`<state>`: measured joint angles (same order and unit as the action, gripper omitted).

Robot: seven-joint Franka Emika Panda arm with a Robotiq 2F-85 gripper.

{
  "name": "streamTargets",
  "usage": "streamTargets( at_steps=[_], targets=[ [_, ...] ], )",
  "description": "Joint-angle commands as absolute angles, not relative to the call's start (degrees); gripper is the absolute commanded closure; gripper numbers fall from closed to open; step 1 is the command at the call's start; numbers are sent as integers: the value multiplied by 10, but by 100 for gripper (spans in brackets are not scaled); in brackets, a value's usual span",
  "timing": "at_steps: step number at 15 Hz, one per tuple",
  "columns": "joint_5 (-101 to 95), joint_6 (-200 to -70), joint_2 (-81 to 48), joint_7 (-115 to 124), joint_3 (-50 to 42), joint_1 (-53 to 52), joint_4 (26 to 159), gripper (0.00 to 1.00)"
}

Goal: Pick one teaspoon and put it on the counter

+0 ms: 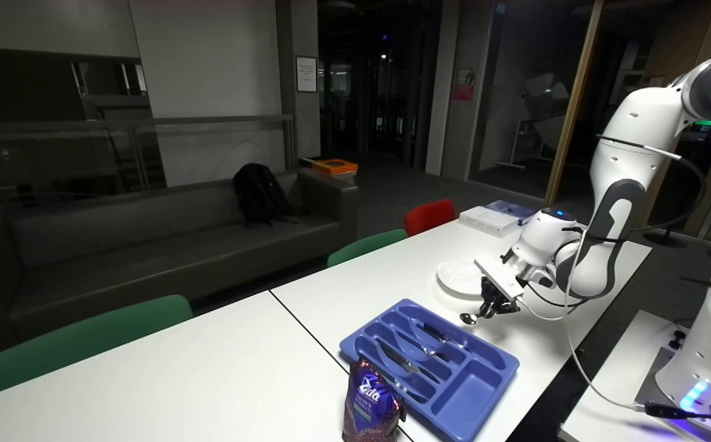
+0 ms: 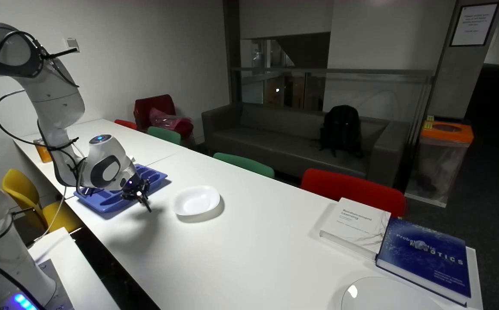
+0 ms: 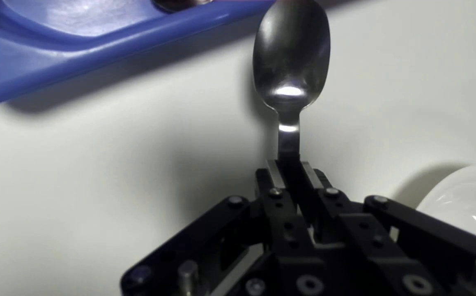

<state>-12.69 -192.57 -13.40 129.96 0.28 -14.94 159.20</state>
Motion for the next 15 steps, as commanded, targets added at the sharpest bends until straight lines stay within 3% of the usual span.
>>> streamTargets(
  at_steps=[1,15],
  targets=[
    [-144,-1949,-159,1330,19,-116,1591,97],
    [-162,-1904,-171,1362,31,-98,1590,97]
  ],
)
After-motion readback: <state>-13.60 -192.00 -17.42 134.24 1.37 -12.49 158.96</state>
